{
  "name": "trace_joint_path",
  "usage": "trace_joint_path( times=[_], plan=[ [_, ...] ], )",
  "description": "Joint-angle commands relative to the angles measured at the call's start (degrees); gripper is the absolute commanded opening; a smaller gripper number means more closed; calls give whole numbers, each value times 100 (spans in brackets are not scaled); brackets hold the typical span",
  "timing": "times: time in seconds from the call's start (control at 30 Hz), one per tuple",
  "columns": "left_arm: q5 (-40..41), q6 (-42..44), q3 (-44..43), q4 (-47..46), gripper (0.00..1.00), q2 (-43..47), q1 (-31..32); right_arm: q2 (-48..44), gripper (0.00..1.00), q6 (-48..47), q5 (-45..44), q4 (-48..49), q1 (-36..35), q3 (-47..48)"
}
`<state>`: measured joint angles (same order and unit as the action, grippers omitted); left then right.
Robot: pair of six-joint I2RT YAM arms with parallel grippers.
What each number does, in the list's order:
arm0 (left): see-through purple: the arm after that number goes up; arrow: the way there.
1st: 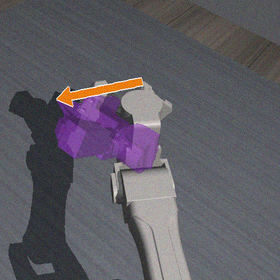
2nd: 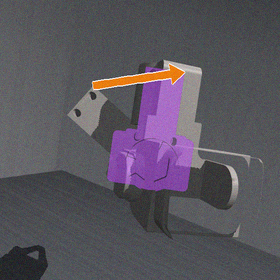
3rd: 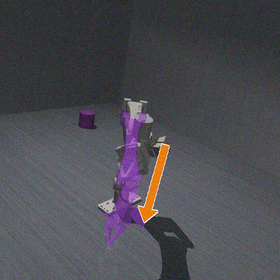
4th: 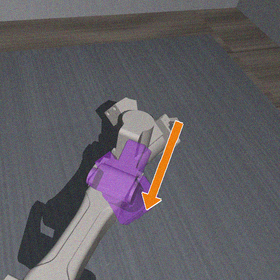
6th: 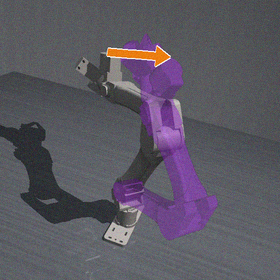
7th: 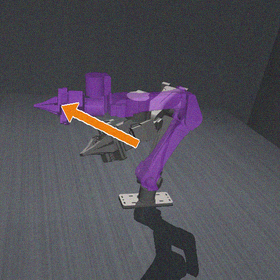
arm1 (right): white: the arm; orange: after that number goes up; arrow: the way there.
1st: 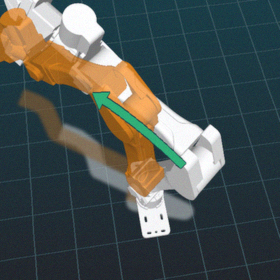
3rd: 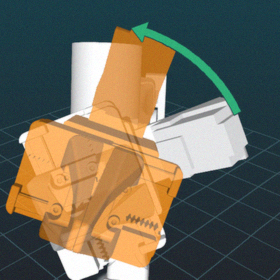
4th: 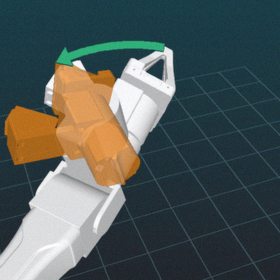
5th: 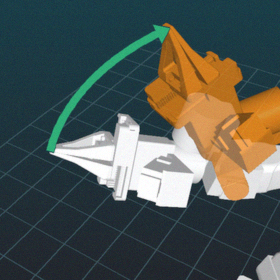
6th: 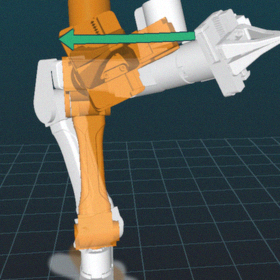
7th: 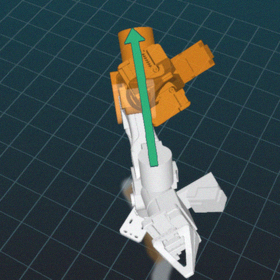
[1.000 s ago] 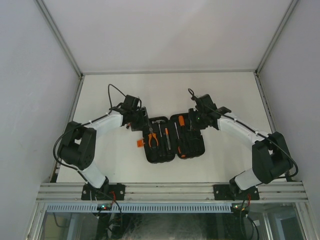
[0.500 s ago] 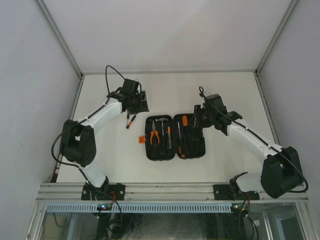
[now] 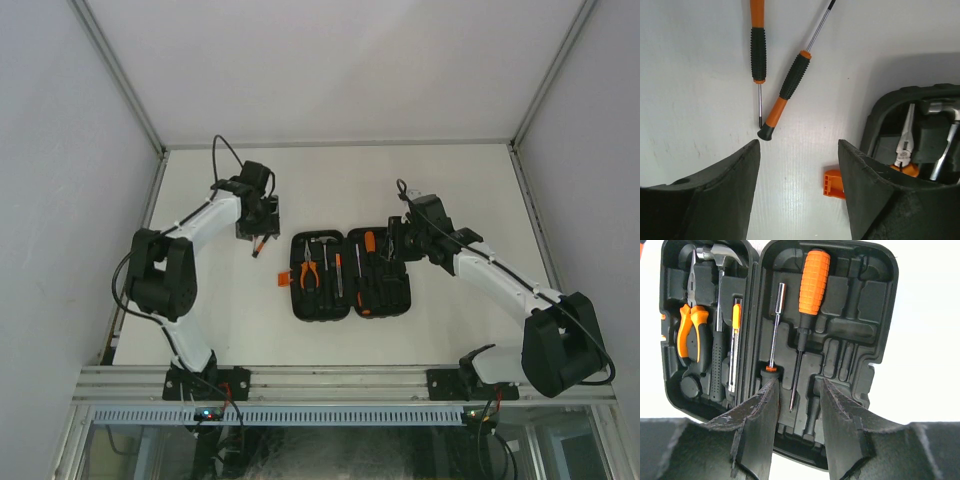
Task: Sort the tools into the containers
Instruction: Pick up the screwdriver from the center of the board.
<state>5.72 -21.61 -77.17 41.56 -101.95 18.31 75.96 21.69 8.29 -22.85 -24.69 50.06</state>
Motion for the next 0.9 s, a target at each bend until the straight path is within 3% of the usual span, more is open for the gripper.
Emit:
trace_joint_path(
  times=[0.0, 0.63, 0.87],
  plan=[
    [136, 356, -389, 218, 67, -261, -1, -110, 38, -125, 113, 263, 58, -14],
    [170, 482, -646, 178, 50, -963, -70, 58, 38, -248, 381, 360, 146, -71],
    [203, 462, -617, 142, 49, -1093, -99, 81, 38, -268, 491, 368, 164, -77]
  ],
)
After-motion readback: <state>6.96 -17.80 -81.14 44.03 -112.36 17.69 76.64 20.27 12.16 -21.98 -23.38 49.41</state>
